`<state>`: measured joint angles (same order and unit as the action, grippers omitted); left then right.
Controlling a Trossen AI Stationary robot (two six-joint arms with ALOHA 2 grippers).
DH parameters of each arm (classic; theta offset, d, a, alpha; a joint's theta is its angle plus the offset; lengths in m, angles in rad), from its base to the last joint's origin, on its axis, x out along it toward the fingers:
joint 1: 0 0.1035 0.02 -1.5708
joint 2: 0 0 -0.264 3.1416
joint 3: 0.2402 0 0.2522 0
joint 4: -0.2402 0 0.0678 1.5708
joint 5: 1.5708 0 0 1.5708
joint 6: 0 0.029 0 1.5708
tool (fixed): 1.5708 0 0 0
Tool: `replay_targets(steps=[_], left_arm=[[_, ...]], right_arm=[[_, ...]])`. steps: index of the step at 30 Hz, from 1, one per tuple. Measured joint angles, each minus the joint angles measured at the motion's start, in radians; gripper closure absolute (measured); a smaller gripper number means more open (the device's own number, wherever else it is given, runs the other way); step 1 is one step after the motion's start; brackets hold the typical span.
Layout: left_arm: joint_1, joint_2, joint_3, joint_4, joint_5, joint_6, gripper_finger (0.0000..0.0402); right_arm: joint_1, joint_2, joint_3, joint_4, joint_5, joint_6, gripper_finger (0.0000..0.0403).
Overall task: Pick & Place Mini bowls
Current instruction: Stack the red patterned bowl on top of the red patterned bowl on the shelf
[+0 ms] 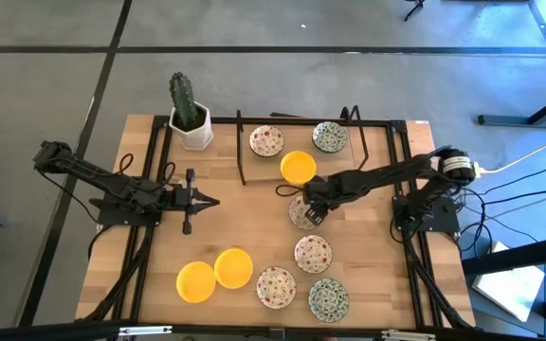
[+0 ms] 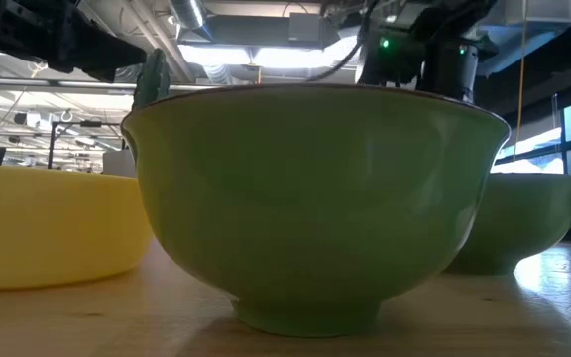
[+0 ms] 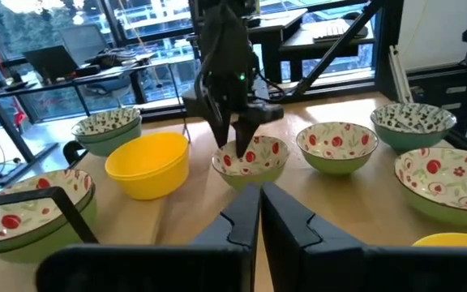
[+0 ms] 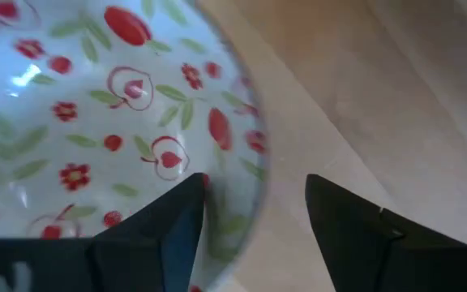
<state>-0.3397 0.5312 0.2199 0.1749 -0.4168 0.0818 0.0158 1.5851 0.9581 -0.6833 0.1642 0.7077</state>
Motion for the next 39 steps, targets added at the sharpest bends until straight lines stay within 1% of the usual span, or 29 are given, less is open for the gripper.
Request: replay_targets(steps=[4,7,13,17,21,24,27,34,37,39], left_arm=[[0.0,0.0,0.0,0.0,0.0,0.001,0.0391],[0.0,0.0,0.0,0.001,0.0,0.0,0.0394],[0.0,0.0,0.0,0.009,0.0,-0.017,0.0394],[0.0,0.0,0.0,0.009,0.0,-0.017,0.0391],[0.0,0.0,0.001,0.008,0.0,-0.017,0.0393],[0.0,0.0,0.001,0.008,0.0,-0.017,0.0396],[0.0,0.0,0.001,0.006,0.0,-0.016,0.0397],[0.0,0.0,0.001,0.004,0.0,-0.016,0.0394],[0.0,0.0,0.001,-0.005,0.0,-0.022,0.0394],[0.0,0.0,0.001,-0.011,0.0,-0.037,0.0396]], right_arm=[[0.0,0.059,0.0,0.002,-0.004,-0.024,0.0189],[0.0,0.088,0.004,0.006,-0.003,-0.041,0.0201],[0.0,0.093,0.003,0.023,0.026,-0.062,0.0271],[0.0,0.083,0.002,0.032,0.02,-0.073,0.0317],[0.0,0.084,0.002,0.045,-0.004,-0.084,0.0351],[0.0,0.082,0.004,0.051,-0.01,-0.087,0.0369],[0.001,0.081,0.004,0.054,-0.025,-0.087,0.0381],[0.0,0.082,0.013,0.057,-0.046,-0.112,0.0385],[0.0,0.085,0.06,0.027,-0.052,-0.144,0.0386],[0.0,0.086,0.119,-0.014,-0.049,-0.179,0.0387]])
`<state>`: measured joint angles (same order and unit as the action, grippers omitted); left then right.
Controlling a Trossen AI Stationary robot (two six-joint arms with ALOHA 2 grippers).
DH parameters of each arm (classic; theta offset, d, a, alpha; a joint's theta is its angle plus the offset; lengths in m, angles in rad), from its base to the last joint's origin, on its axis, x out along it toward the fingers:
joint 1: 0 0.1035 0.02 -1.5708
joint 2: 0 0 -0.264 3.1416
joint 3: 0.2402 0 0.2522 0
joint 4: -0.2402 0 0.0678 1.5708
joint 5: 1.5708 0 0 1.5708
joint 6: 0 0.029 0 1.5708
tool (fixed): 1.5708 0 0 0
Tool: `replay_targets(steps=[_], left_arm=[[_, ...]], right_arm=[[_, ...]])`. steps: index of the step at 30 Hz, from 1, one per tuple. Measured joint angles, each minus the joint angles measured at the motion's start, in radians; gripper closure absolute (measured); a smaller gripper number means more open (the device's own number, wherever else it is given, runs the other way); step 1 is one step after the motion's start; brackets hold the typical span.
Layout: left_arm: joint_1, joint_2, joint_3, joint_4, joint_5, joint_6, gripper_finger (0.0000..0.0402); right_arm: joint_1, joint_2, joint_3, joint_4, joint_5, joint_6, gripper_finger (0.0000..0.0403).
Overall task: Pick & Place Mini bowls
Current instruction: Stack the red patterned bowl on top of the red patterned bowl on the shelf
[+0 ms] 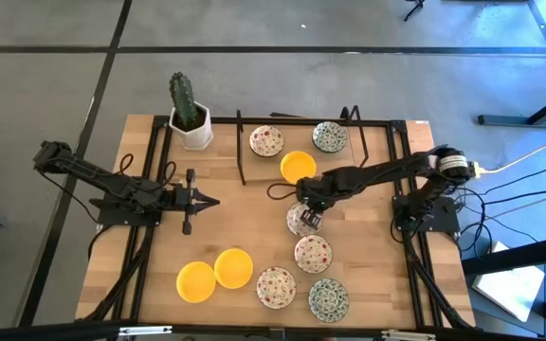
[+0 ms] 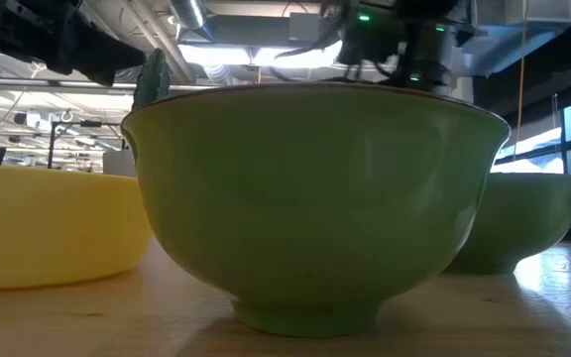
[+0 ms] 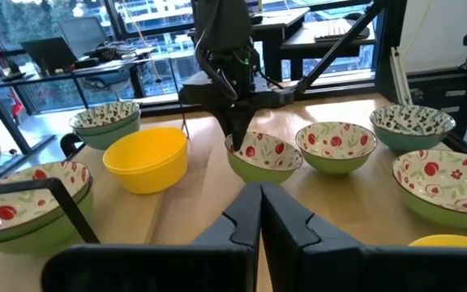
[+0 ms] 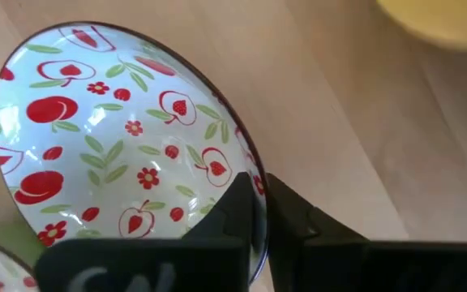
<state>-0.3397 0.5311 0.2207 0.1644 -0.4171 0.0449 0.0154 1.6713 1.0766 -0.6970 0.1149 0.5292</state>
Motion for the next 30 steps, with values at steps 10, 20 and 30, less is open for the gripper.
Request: replay_targets(steps=[10,20,30], left_arm=[[0.0,0.001,0.0,-0.014,0.0,0.001,0.0394],[0.0,0.002,0.0,-0.046,0.018,-0.042,0.0399],[0.0,0.002,0.0,-0.029,0.012,-0.032,0.04]], right_arm=[[-0.001,0.004,0.384,-0.218,0.088,-0.112,0.0389],[-0.043,0.002,0.804,-0.404,0.095,-0.204,0.0389],[-0.216,0.033,1.058,-0.546,0.058,-0.28,0.0389]])
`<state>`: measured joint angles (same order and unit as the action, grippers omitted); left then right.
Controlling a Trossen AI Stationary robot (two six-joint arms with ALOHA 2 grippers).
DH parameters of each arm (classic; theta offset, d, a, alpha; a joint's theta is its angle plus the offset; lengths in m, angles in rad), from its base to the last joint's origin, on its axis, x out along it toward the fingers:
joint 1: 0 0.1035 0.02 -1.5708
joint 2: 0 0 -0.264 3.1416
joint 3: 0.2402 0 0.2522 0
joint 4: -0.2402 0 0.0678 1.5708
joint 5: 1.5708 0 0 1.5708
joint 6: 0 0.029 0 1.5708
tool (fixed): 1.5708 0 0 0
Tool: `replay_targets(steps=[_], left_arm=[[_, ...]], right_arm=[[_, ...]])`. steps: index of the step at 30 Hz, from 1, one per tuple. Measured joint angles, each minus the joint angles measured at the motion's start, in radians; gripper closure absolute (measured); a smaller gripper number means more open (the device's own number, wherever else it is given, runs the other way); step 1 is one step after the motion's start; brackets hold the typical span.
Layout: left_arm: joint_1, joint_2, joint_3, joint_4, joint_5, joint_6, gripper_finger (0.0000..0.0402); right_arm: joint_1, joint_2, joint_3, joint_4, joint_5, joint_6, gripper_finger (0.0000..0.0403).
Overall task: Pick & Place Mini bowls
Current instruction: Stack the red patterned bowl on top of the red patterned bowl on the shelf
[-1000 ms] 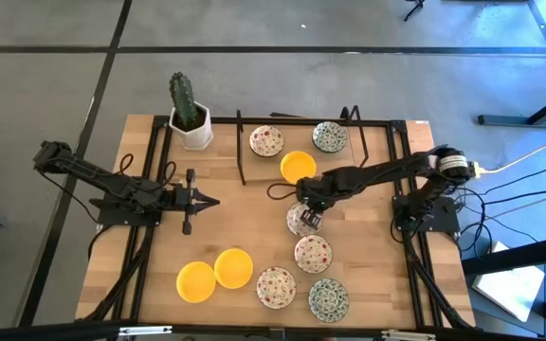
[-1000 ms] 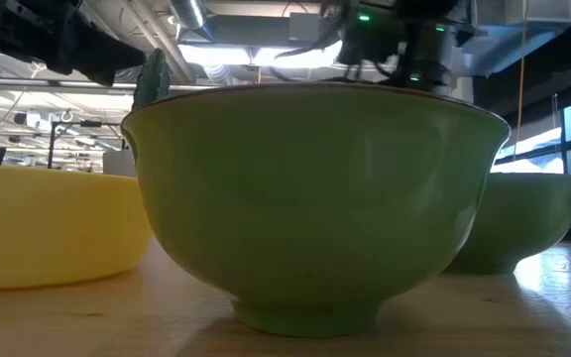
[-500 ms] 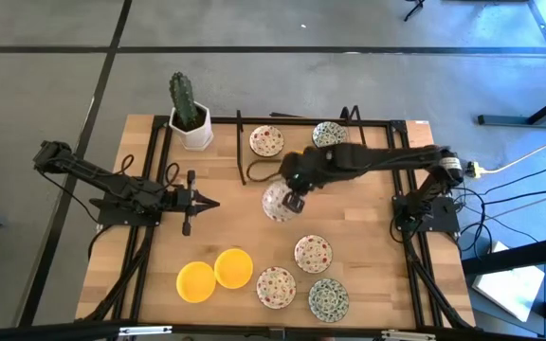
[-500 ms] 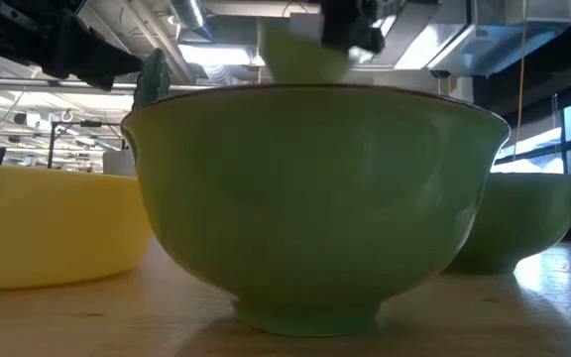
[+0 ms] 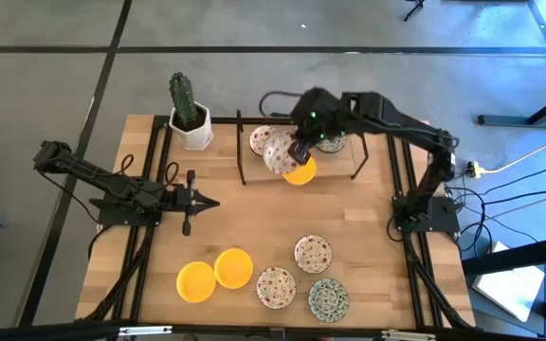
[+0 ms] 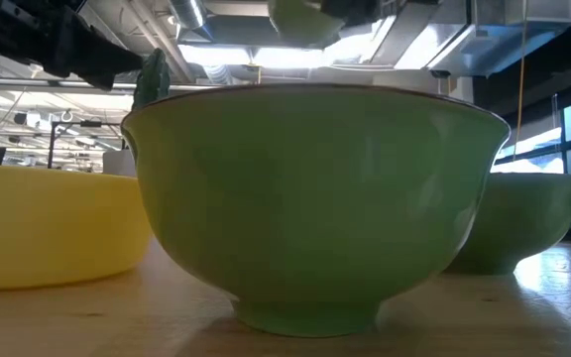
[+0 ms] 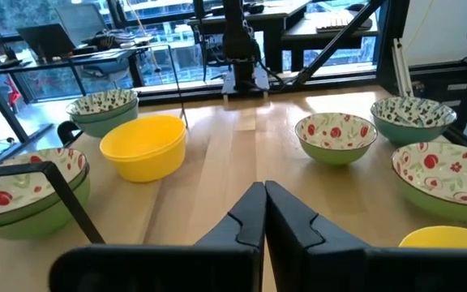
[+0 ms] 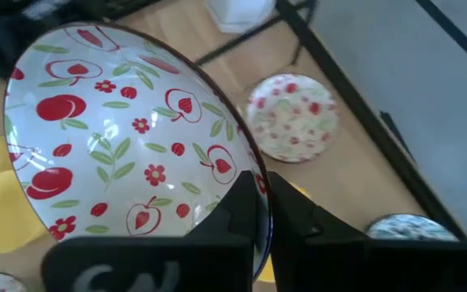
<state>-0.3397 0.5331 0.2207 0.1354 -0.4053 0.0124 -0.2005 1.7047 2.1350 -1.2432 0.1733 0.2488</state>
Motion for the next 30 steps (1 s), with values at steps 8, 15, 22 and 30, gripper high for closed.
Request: replay_targets(steps=[8,15,22,30], left_arm=[[0.001,0.0,0.0,0.024,0.0,0.011,0.0396],[0.001,0.0,0.0,0.026,-0.003,0.027,0.0396],[0.001,0.0,0.0,0.026,-0.002,0.054,0.0391],[0.001,0.0,0.0,0.029,-0.007,0.084,0.0399]], right_arm=[[-0.152,0.085,0.094,-0.021,-0.092,-0.143,0.0389],[-0.262,0.215,0.178,-0.026,-0.166,-0.268,0.0389],[-0.329,0.356,0.216,-0.004,-0.242,-0.4,0.0389],[-0.36,0.421,0.216,0.033,-0.251,-0.579,0.0389]])
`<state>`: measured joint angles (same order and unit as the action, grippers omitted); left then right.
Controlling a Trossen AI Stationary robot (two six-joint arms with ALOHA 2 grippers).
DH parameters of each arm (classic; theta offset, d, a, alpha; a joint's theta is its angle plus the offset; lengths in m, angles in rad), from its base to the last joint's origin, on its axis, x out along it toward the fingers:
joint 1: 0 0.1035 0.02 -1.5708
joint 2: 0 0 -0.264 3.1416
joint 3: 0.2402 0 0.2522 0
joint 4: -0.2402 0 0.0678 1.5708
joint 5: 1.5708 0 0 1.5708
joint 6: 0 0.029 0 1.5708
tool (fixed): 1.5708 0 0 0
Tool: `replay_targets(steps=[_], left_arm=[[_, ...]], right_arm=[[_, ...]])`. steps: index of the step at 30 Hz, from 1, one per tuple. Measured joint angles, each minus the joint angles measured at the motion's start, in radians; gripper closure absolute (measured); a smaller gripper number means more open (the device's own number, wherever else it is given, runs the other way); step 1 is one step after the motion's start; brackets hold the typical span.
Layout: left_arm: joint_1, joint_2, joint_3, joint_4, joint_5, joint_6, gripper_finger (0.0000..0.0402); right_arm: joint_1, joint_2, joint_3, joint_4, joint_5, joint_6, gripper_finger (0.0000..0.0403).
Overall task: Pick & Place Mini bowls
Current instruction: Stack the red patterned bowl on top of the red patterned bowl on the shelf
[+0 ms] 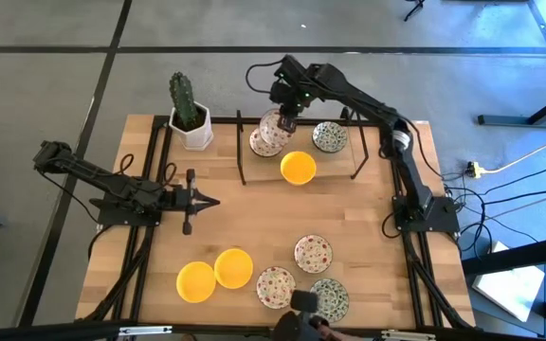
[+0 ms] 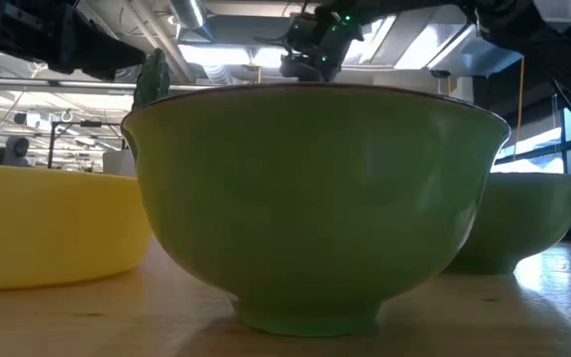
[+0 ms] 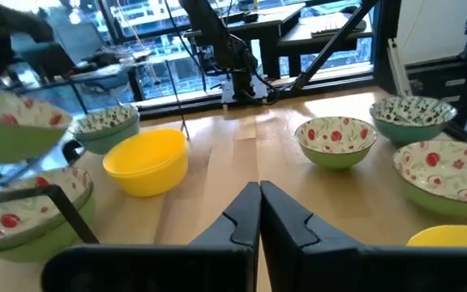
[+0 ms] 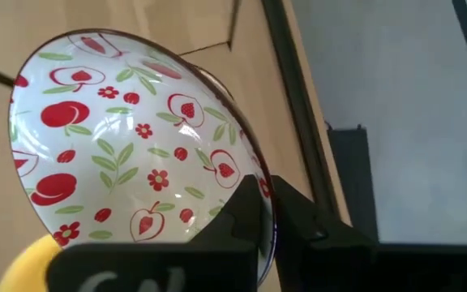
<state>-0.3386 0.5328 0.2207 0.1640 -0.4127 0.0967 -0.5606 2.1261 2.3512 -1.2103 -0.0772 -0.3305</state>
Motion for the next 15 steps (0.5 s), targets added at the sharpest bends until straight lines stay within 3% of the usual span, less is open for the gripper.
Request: replay_targets(steps=[9,15], left_arm=[[0.0,0.0,0.0,0.224,-0.054,0.273,0.0394],[0.0,0.0,0.0,0.19,-0.03,0.28,0.0396]], right_arm=[[-0.007,0.002,0.002,0.096,-0.054,-0.082,0.0389],[-0.013,0.012,0.001,0.074,-0.074,-0.105,0.0389]])
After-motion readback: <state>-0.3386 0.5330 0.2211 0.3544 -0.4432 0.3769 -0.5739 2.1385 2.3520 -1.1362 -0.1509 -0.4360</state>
